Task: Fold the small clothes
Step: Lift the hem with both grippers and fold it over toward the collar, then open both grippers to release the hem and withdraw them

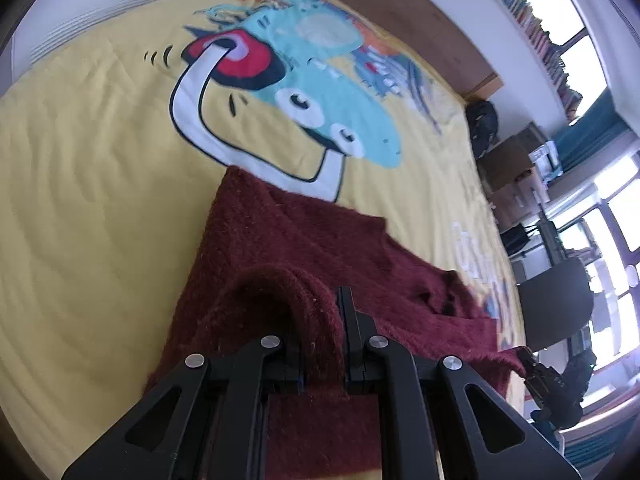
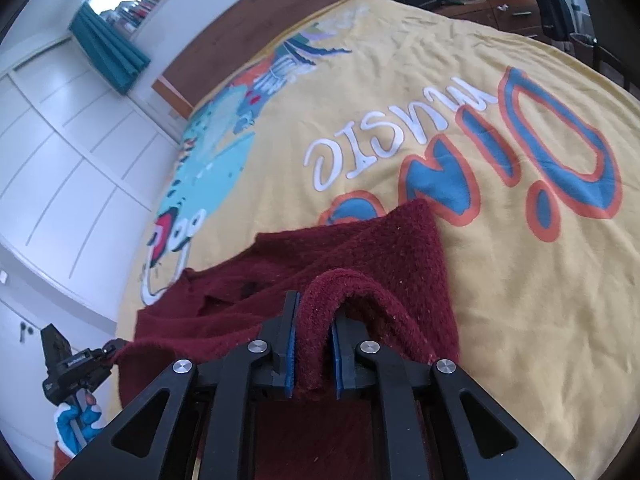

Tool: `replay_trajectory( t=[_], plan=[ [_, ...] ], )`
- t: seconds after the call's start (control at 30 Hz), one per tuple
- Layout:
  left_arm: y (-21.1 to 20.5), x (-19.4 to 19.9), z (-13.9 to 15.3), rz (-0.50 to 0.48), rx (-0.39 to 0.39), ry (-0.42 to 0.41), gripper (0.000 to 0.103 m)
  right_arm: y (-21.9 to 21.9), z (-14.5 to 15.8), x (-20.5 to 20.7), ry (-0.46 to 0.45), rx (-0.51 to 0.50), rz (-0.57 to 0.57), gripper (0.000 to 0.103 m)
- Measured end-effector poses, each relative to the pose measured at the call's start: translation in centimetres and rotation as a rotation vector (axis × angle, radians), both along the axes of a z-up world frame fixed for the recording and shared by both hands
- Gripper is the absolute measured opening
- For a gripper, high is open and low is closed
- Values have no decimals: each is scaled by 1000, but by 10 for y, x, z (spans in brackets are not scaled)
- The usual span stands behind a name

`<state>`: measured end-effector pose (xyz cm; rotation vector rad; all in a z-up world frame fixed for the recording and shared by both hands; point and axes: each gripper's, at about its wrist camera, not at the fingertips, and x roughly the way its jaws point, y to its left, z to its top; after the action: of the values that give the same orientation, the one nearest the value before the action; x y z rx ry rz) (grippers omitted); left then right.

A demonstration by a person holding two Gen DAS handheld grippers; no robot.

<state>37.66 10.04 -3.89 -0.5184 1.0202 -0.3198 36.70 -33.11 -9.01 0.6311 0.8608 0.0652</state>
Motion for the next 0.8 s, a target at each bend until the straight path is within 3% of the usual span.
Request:
replay_trajectory(
  t=[0.07, 0.13, 0.2, 0.23, 0.47, 0.53, 0.67, 0.8],
  plan=[
    [0, 7, -9, 11, 7, 19, 11, 0, -5, 5, 10, -3, 0, 22],
    [1, 13, -18, 21, 7, 41, 16, -1, -10, 10, 21, -15, -19, 45],
    [3, 17, -25, 29, -10, 62, 24, -5, -14, 15, 27, -30, -44, 62],
    [6, 20, -28, 36, -27, 70, 28, -8, -15, 17, 33, -32, -57, 65],
    [14, 30, -25, 73, -125, 79, 45, -23, -5, 21, 34, -44, -81, 65],
    [17, 33, -14, 84, -107, 61, 53, -25, 5, 19, 19, -69, -78, 65],
    [24, 34, 11, 86, -73, 12, 53, -26, 28, 12, -19, -127, -66, 65],
    [22, 22, 36, 52, 17, -53, 53, -8, 40, 6, -42, -176, -6, 65]
  ],
)
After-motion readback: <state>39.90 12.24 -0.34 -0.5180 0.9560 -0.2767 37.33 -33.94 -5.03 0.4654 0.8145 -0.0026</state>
